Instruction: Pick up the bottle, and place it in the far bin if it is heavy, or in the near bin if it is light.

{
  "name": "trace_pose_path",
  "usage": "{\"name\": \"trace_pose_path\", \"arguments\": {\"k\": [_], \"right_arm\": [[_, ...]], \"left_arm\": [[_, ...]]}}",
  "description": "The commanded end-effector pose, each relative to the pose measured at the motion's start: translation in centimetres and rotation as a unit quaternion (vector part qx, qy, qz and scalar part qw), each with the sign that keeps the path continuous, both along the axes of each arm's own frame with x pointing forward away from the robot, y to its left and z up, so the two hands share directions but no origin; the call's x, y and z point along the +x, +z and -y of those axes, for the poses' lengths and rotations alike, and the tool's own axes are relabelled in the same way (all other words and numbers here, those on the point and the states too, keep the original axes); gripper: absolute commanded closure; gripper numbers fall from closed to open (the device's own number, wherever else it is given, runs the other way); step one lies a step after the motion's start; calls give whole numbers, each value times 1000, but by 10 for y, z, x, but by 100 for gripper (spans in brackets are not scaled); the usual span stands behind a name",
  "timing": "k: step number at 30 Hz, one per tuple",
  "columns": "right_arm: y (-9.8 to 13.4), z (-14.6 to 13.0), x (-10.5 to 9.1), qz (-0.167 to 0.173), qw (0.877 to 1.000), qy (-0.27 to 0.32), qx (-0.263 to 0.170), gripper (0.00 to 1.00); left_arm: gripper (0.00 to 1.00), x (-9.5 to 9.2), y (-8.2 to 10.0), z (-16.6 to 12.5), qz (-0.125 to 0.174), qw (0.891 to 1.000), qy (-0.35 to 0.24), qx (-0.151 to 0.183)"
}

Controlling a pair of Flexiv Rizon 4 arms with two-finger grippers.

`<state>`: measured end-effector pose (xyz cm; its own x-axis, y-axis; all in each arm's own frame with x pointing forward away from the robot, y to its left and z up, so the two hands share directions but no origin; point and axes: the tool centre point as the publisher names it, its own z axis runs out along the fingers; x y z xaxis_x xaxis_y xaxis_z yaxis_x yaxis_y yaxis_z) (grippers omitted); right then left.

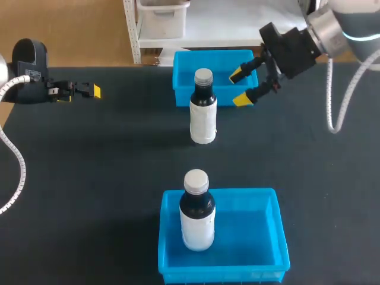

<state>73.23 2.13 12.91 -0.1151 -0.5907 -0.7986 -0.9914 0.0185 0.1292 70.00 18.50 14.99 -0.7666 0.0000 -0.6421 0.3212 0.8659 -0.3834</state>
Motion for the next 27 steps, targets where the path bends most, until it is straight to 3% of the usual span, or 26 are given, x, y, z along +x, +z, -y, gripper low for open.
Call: {"name": "trace_pose_path", "arguments": {"k": [1,14,27], "right_arm": [[-5,-15,21,-16,1000,19,7,0],[-10,-50,15,-22,1000,15,12,0],[-10,-67,11,-27,999,-7,20,0]], "left_arm": [[0,0,0,0,0,1000,0,0],[0,0,0,0,0,1000,0,0],[0,0,0,0,0,1000,0,0]]}}
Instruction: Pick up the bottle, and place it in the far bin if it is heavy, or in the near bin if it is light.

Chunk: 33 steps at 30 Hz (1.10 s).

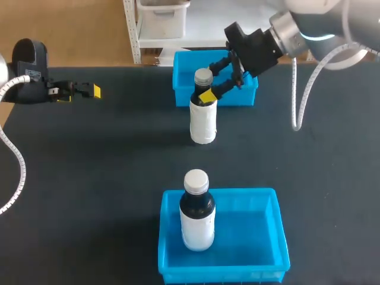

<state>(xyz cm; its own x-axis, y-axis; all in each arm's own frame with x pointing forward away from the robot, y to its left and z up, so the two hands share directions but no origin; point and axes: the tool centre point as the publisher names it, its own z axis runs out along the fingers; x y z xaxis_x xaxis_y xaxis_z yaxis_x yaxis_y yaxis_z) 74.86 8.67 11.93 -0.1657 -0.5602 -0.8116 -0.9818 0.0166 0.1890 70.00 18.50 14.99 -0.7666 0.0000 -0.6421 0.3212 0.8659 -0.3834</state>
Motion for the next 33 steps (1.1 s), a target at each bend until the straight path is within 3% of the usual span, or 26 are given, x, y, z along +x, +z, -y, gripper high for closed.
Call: {"name": "trace_pose_path", "arguments": {"k": [1,8,11,14,19,23,33], "right_arm": [[-1,-2,-5,3,1000,-5,2,0],[-1,-5,-6,4,1000,-4,5,1],[-1,-6,-6,4,1000,-4,6,12],[-2,-6,-7,4,1000,-4,8,15],[-2,-7,-7,4,1000,-4,9,42],[-3,-8,-7,3,1000,-4,10,51],[1,-4,-9,6,1000,-6,13,62]], "left_arm": [[0,0,0,0,0,1000,0,0],[0,0,0,0,0,1000,0,0],[0,0,0,0,0,1000,0,0],[0,0,0,0,0,1000,0,0],[0,0,0,0,0,1000,0,0],[0,0,0,0,0,1000,0,0],[0,0,0,0,0,1000,0,0]]}}
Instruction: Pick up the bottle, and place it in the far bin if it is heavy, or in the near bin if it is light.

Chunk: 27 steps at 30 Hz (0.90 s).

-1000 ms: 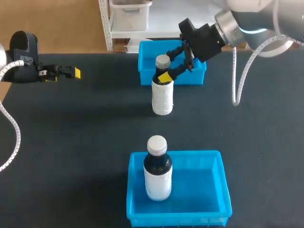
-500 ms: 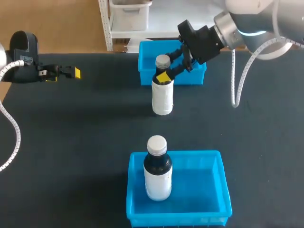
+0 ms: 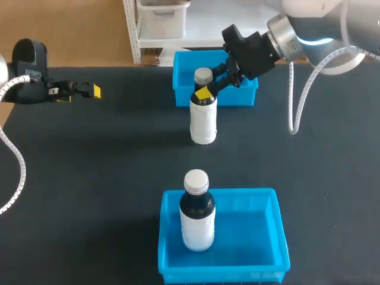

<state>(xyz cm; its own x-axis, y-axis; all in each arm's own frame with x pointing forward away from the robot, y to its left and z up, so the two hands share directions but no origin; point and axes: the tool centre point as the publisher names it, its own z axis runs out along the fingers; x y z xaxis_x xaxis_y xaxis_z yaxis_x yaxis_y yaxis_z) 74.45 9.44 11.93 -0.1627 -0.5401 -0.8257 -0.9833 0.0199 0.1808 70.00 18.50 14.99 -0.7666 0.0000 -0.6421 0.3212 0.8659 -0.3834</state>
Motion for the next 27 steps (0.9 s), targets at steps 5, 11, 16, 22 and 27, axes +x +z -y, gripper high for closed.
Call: {"name": "trace_pose_path", "arguments": {"k": [5,11,16,22,27], "right_arm": [[9,11,-6,10,1000,-8,1,62],[19,24,-4,17,1000,-20,-5,62],[28,35,-5,25,999,-29,-13,61],[36,55,-6,29,998,-48,-18,62],[39,78,-6,28,997,-71,-25,62]], "left_arm": [[0,0,0,0,0,1000,0,0],[0,0,0,0,0,1000,0,0],[0,0,0,0,0,1000,0,0],[0,0,0,0,0,1000,0,0],[0,0,0,0,0,1000,0,0]]}}
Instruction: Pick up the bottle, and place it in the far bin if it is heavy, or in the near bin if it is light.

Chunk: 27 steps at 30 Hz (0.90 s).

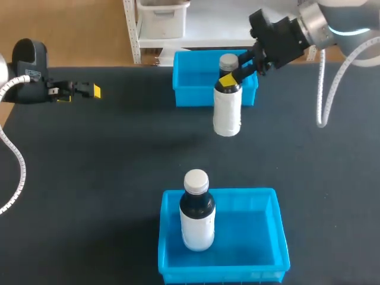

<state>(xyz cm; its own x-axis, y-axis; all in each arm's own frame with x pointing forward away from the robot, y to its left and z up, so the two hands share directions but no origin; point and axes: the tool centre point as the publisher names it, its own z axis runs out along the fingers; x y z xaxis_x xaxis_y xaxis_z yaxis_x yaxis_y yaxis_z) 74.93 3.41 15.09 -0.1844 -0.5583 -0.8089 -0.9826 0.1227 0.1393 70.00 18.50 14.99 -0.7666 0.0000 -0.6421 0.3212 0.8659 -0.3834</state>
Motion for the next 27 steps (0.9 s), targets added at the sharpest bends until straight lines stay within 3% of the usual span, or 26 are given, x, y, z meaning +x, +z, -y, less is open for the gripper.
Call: {"name": "trace_pose_path", "arguments": {"k": [1,16,27], "right_arm": [[7,22,-11,8,1000,-27,-5,62],[15,102,-2,-8,994,-103,-18,64],[40,148,35,2,988,-149,-25,64]], "left_arm": [[0,0,0,0,0,1000,0,0],[0,0,0,0,0,1000,0,0],[0,0,0,0,0,1000,0,0]]}}
